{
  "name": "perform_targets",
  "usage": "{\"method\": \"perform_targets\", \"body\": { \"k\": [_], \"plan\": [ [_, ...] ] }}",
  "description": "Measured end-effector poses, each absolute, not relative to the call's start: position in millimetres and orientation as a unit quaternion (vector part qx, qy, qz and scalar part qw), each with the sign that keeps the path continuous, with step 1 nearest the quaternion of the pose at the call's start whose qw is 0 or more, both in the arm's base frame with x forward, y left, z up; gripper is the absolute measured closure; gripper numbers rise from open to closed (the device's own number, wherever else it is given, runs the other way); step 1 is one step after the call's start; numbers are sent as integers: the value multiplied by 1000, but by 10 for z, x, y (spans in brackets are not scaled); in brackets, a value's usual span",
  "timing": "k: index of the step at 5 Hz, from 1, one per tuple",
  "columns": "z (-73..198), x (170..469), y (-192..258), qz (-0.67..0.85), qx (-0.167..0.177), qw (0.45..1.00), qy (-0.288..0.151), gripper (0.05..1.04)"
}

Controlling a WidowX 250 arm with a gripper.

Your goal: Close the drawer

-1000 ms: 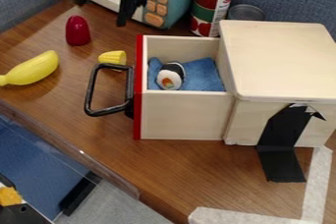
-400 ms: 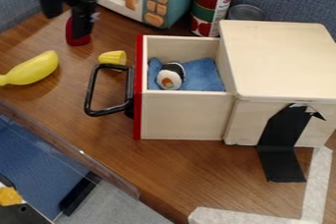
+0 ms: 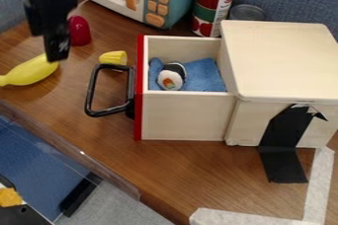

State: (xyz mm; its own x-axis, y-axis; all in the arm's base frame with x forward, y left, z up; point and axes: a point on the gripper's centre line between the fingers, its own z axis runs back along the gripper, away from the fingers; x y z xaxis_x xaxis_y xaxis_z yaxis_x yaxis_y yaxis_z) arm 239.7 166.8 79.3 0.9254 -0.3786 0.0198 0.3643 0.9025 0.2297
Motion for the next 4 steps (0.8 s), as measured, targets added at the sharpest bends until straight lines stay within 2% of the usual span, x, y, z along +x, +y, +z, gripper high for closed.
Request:
{"method": "perform_targets", "body": {
  "k": [2, 4],
  "plan": [
    [561, 2131, 1567, -316, 134, 938, -39, 83],
    [544, 2126, 1505, -327, 108, 939, -16, 83]
  ]
}}
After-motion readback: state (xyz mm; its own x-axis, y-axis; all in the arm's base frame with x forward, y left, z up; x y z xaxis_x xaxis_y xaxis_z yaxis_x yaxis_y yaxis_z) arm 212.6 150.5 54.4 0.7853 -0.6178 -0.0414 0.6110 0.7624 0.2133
